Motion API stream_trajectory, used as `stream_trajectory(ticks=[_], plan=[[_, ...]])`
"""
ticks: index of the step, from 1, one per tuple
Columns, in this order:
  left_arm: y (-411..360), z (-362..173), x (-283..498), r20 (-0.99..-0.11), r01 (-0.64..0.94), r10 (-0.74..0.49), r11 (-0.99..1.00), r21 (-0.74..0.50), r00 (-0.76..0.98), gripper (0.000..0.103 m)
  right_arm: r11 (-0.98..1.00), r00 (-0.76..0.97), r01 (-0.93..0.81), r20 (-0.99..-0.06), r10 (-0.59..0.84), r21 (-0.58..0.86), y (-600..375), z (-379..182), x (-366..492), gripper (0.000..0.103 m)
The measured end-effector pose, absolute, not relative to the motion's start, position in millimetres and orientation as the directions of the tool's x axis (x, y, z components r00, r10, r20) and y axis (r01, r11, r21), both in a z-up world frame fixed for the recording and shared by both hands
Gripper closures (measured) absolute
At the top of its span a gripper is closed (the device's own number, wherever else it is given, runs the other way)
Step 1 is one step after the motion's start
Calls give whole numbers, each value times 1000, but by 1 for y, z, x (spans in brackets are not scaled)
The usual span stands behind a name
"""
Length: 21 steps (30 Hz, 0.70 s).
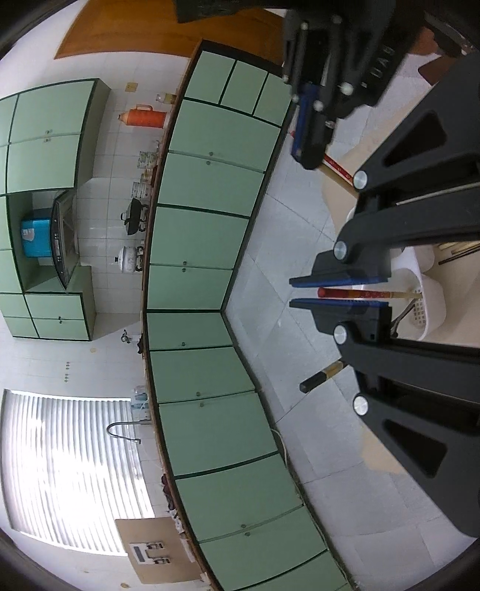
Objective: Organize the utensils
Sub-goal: 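Lift both chopsticks and drop them into the white utensil holder, then move both open tools back over the remaining chopsticks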
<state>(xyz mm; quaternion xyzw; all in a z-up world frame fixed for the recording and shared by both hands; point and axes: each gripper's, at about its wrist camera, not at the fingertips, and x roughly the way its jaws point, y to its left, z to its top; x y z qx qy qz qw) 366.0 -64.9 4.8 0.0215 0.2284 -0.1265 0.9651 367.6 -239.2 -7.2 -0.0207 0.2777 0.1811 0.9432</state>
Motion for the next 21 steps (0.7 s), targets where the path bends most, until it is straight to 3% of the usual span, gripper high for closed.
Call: stream_trajectory(ticks=[2,3,5,7,10,11,15,21], plan=[[-64,7,363,-440,256,-237,966,-16,866,89,934,789,-354,-520,328,53,-240,-5,362,92],[-64,8,361,-436,257,-238,966,-17,868,78,935,796,-352,-511,324,45,-240,-2,358,88],[-60,11,354,-420,252,-238,967,-23,876,68,938,811,-344,-493,316,36,-244,3,351,81],[-56,14,344,-403,251,-240,968,-27,883,66,940,820,-340,-478,314,34,-247,8,345,75],[-51,21,322,-365,240,-231,970,-20,902,55,945,839,-326,-452,302,27,-252,14,331,59],[-52,23,317,-358,241,-231,970,-17,905,52,945,845,-325,-443,301,24,-253,15,325,58],[-46,24,284,-331,239,-229,971,-12,915,29,949,859,-316,-424,288,4,-252,15,301,33],[-34,7,242,-349,225,-226,973,-46,909,15,948,860,-318,-428,278,-24,-245,-8,259,9]])
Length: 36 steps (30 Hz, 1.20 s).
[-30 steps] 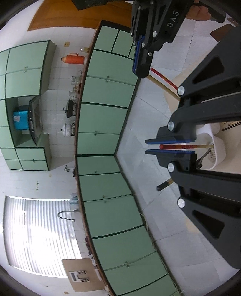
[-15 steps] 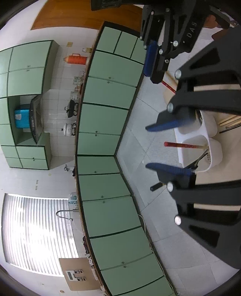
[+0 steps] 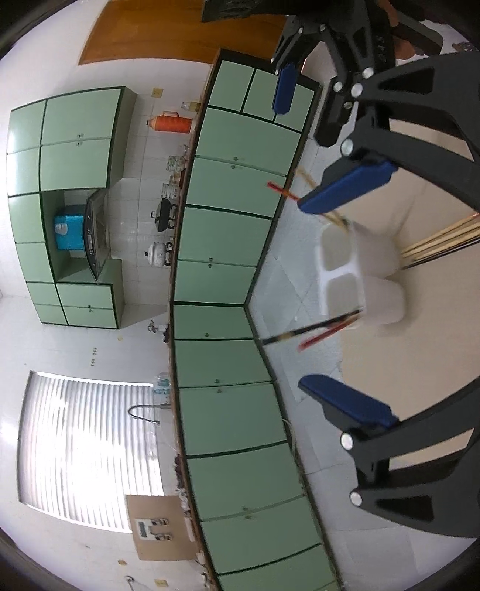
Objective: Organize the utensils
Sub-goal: 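Move both open tools back over the remaining chopsticks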
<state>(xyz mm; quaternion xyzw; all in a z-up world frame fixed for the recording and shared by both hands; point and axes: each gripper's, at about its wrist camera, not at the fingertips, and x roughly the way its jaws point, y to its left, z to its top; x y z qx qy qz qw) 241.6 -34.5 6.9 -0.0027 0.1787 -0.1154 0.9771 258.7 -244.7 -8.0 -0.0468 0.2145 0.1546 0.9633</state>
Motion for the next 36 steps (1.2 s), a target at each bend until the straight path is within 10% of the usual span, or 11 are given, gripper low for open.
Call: stream_trajectory(ticks=[18,36], plan=[[-13,-139,173,-594,157,-114,987,21,797,12,977,750,-199,-630,201,76,-243,-158,182,7],[-25,-175,160,-672,179,-93,982,60,735,13,958,648,-263,-715,262,112,-208,-206,158,61]])
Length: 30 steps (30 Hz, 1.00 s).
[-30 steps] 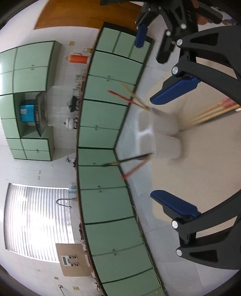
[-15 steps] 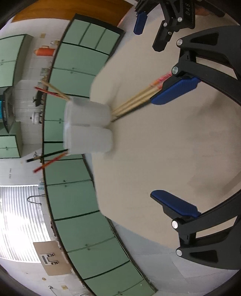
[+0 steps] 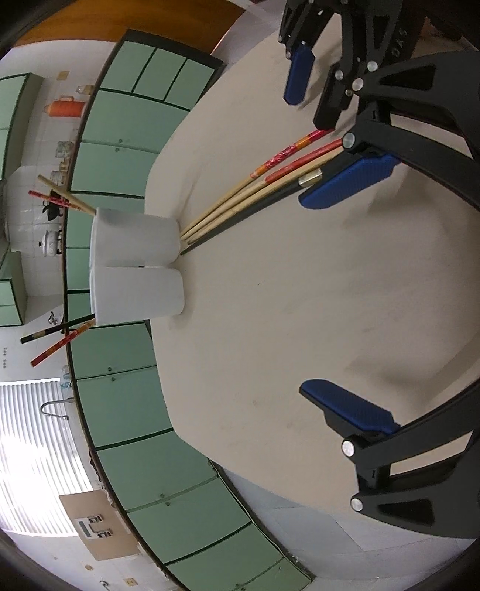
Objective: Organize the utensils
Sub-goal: 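Move both open tools back over the remaining chopsticks, then grasp a black chopstick with the left tool while the right tool grasps a red patterned chopstick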
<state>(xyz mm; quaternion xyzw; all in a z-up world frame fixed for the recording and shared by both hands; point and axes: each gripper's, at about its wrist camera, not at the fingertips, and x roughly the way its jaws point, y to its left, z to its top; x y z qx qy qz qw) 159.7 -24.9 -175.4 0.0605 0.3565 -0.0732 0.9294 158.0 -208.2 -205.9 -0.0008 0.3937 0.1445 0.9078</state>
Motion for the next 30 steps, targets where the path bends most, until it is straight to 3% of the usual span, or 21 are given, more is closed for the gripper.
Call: stream_trajectory(ticks=[14,22,30], plan=[[-41,-182,158,-713,251,-129,966,68,690,13,962,646,-259,-726,236,82,-202,-209,159,75],[-48,-183,157,-722,270,-140,960,67,678,13,965,645,-249,-729,228,82,-206,-209,160,96],[-61,-186,155,-736,328,-183,943,57,652,13,973,646,-213,-733,211,92,-225,-209,163,96]])
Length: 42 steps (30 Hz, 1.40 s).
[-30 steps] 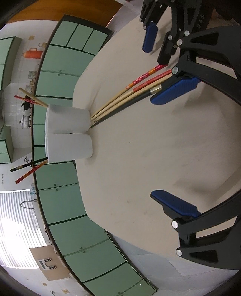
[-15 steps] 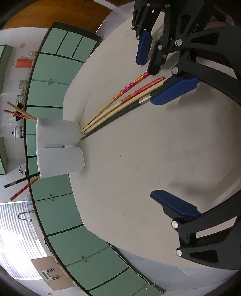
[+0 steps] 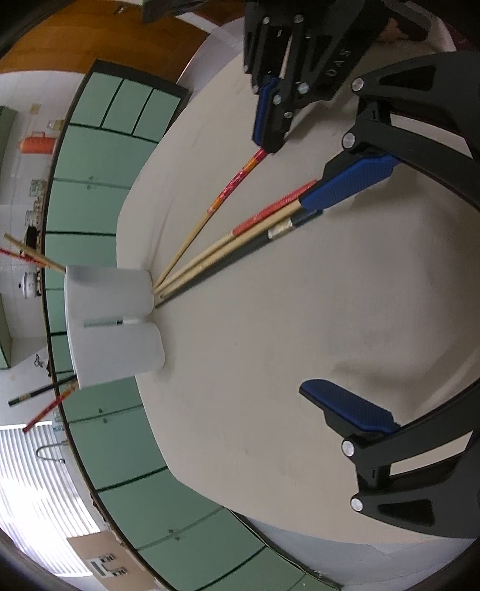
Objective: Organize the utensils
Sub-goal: 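Grasp a black chopstick with the left tool while the right tool grasps a red patterned chopstick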
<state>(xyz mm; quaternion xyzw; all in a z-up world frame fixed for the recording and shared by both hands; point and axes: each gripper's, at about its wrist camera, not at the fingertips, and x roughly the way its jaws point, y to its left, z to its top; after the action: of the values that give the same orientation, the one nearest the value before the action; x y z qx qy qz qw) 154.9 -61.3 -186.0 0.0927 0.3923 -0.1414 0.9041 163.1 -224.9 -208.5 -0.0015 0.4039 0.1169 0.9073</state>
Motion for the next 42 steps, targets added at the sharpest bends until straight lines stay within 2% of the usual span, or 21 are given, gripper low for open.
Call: stream_trajectory(ticks=[15,27,28,30,36,42], plan=[[-76,-199,166,-791,335,-146,939,78,595,12,970,645,-218,-731,222,103,-230,-209,163,96],[-45,-195,168,-787,230,-100,972,55,609,13,966,639,-238,-732,236,104,-229,-209,162,96],[-46,-194,167,-786,234,-102,971,56,610,13,965,639,-242,-731,239,104,-229,-208,162,95],[-51,-195,167,-786,248,-115,967,51,607,27,963,637,-250,-731,245,104,-228,-208,161,94],[-55,-195,166,-788,262,-132,964,38,601,27,947,618,-303,-733,284,112,-229,-208,157,84],[-50,-196,166,-792,251,-147,968,8,593,27,946,621,-300,-727,292,124,-232,-209,155,84]])
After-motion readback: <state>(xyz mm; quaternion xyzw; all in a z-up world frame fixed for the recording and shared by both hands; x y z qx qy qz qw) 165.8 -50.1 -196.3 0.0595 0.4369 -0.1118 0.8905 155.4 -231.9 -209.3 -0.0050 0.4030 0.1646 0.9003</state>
